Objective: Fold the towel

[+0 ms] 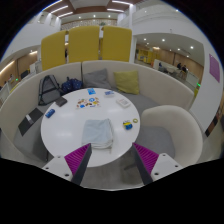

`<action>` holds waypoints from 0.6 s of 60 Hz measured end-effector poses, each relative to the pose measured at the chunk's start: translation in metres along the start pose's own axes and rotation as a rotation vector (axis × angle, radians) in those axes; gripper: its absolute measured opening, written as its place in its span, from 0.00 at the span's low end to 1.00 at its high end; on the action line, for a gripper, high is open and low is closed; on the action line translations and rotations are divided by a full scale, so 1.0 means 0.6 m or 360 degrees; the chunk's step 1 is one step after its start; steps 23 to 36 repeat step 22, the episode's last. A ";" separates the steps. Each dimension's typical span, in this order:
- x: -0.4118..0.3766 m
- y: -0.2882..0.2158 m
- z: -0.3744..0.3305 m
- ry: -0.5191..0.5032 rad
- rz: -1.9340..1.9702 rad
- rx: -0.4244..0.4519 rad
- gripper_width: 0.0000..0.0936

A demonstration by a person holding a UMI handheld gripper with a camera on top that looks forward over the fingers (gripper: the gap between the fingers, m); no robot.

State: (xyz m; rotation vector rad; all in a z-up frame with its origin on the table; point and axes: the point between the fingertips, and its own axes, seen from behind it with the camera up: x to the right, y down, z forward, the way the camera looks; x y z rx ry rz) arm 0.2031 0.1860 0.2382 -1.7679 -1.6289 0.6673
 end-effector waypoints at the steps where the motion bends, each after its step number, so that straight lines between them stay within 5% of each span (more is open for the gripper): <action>1: 0.003 0.002 -0.009 0.0003 0.0000 0.0004 0.92; 36: 0.008 0.051 -0.051 0.0014 -0.0030 -0.0010 0.92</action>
